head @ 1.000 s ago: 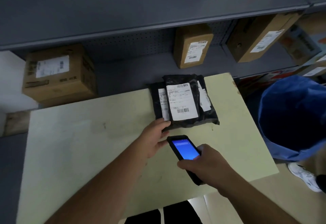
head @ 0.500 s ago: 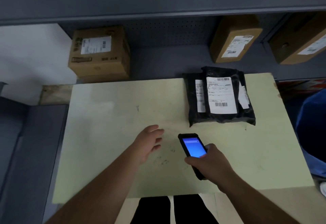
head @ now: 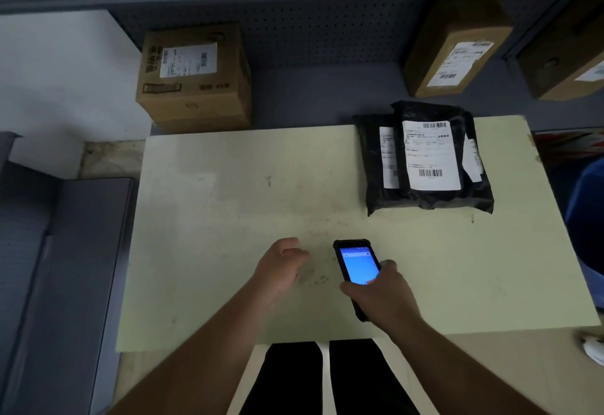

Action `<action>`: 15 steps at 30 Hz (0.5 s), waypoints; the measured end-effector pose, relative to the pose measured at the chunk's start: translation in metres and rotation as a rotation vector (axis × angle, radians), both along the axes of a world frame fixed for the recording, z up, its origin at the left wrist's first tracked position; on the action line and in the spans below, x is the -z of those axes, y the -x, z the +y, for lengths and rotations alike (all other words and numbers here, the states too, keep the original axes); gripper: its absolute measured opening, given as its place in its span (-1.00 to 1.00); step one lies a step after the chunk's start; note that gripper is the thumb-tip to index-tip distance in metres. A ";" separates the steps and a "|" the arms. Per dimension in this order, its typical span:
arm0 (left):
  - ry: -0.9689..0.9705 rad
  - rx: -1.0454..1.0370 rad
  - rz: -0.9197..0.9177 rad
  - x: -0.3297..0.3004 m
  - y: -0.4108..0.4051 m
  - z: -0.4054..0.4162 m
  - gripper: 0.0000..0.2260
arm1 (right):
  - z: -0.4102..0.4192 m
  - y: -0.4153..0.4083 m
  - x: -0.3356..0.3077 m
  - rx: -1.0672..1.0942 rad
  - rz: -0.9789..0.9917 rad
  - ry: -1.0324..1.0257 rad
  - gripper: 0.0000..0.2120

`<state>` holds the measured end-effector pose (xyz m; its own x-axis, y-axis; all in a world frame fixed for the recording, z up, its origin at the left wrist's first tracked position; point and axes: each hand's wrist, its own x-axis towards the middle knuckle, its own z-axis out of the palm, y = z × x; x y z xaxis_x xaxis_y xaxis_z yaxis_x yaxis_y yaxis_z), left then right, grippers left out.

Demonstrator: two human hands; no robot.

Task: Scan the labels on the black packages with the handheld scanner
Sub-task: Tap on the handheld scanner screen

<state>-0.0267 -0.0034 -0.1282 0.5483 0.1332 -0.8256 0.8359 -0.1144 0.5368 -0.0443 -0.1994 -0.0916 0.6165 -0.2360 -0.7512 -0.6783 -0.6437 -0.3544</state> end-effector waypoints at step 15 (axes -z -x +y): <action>0.007 -0.029 0.032 -0.002 0.032 0.004 -0.45 | 0.024 0.036 0.046 -0.005 -0.046 0.161 -0.34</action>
